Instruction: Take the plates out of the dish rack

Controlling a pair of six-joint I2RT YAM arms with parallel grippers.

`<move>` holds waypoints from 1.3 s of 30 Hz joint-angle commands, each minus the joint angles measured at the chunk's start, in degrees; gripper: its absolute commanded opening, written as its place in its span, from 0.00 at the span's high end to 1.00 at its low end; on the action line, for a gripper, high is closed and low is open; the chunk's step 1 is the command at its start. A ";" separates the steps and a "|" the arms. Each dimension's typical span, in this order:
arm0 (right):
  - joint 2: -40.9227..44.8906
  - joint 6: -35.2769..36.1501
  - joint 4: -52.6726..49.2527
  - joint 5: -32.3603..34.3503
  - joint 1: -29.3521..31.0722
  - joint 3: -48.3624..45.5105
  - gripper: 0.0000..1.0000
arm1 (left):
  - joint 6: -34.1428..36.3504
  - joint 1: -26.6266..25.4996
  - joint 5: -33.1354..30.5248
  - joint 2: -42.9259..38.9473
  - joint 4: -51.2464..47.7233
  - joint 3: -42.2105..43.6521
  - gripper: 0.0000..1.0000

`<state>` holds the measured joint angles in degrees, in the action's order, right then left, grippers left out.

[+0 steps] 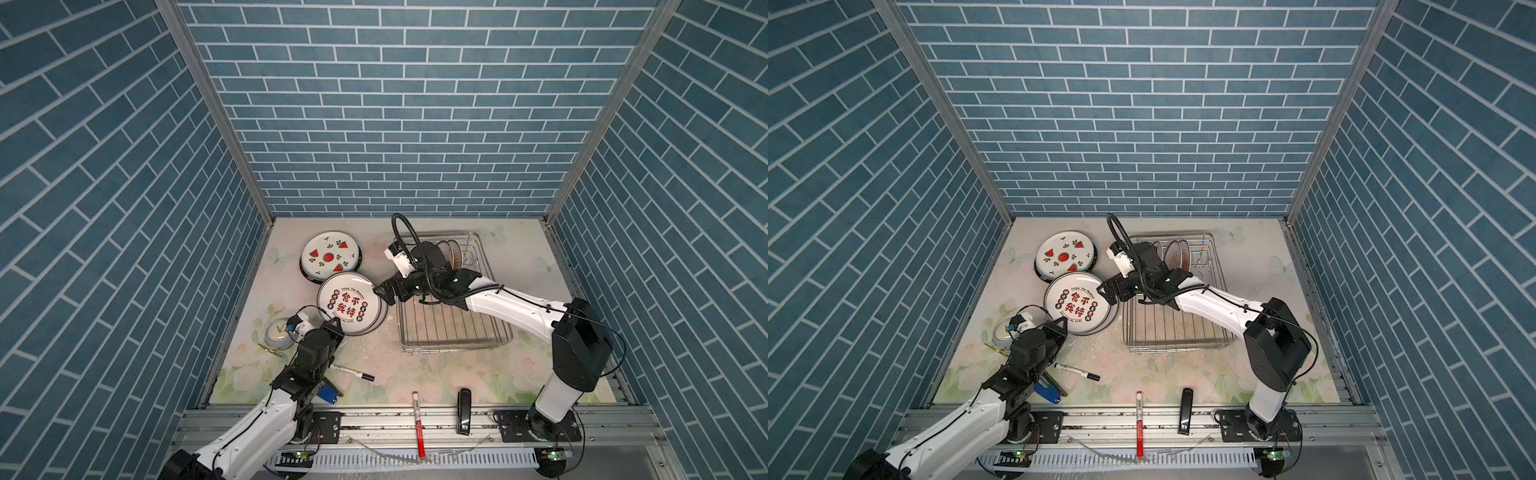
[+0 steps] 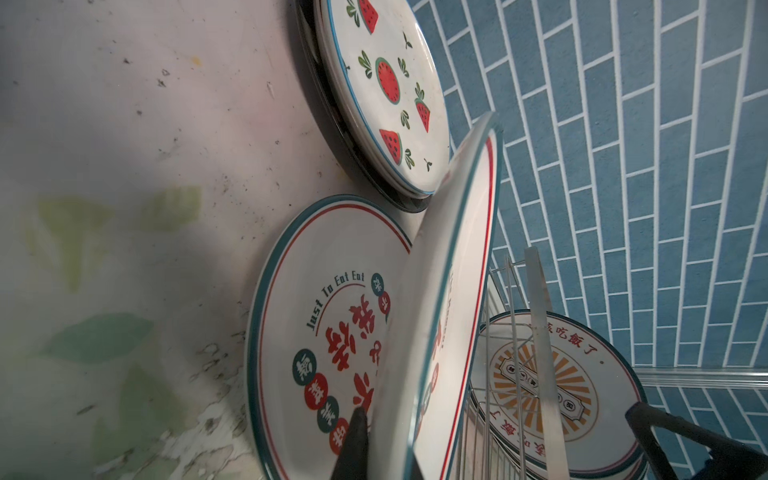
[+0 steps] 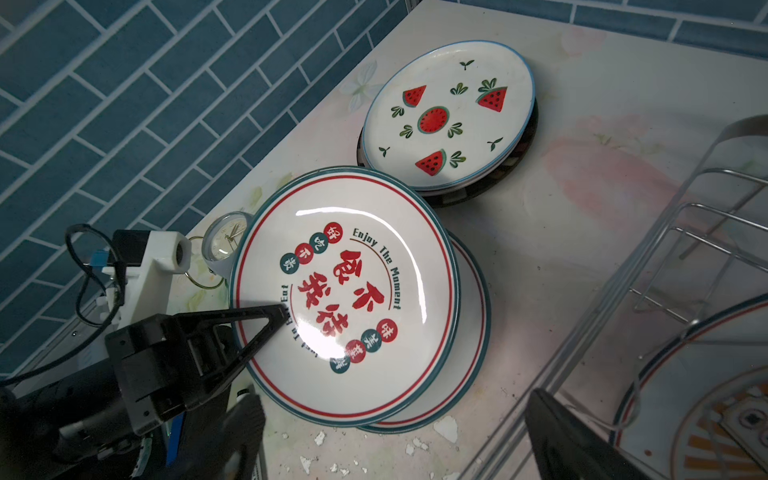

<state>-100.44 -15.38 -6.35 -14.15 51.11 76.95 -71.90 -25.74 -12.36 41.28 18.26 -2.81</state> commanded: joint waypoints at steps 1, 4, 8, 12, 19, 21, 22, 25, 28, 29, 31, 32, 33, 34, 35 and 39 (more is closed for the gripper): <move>-2.79 2.88 -2.34 1.50 0.44 4.16 0.01 | -1.46 0.35 0.30 1.75 1.98 -2.63 1.00; -4.78 3.46 -3.19 2.58 0.65 5.86 0.01 | -1.84 0.43 1.71 4.33 1.98 -4.05 1.00; -6.14 4.16 -3.30 2.43 1.01 6.80 0.02 | -1.84 0.42 2.53 8.09 2.11 -5.78 1.00; -6.77 4.74 -3.18 2.92 1.45 7.06 0.02 | -2.22 0.47 3.35 11.31 4.39 -6.33 1.00; -7.56 5.32 -3.73 3.15 1.82 7.45 0.02 | -3.60 0.44 2.24 14.65 4.60 -6.95 1.00; -7.74 5.40 -3.92 3.11 1.97 7.56 0.02 | -3.75 0.47 0.80 14.85 4.07 -6.95 1.00; -7.84 5.44 -3.90 3.06 1.99 7.60 0.02 | -3.86 0.48 0.64 15.14 4.08 -6.87 1.00; -8.18 5.44 -3.96 3.01 2.16 7.84 0.02 | -4.30 0.52 1.03 16.38 4.98 -6.86 0.95; -8.54 5.49 -4.44 3.20 2.17 8.30 0.02 | -4.13 0.52 1.21 17.84 5.35 -7.34 0.92; -8.62 5.45 -4.50 3.25 2.24 8.38 0.02 | -4.20 0.51 1.35 18.37 5.17 -7.59 0.91; -8.54 5.53 -4.60 3.25 2.24 8.35 0.02 | -4.19 0.65 1.64 19.33 4.98 -8.04 0.88; -8.54 5.53 -4.72 3.31 2.24 8.30 0.02 | -4.25 0.70 1.88 19.79 4.94 -8.30 0.87; -8.54 5.53 -4.76 3.42 2.25 8.31 0.02 | -4.33 0.73 1.97 20.05 4.87 -8.47 0.87; -8.46 5.53 -4.74 3.43 2.24 8.17 0.02 | -4.60 0.72 1.94 20.17 4.38 -8.66 0.86; -8.45 5.62 -4.70 3.51 2.24 8.13 0.02 | -4.53 0.69 1.91 20.16 3.76 -9.08 0.86; -8.54 5.71 -4.60 3.87 2.24 7.94 0.02 | -4.47 0.70 1.75 20.31 1.48 -10.13 0.84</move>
<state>-108.16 -11.66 -9.93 -11.18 52.90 83.00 -76.51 -25.41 -10.33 61.52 20.45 -11.18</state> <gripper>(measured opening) 0.978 0.158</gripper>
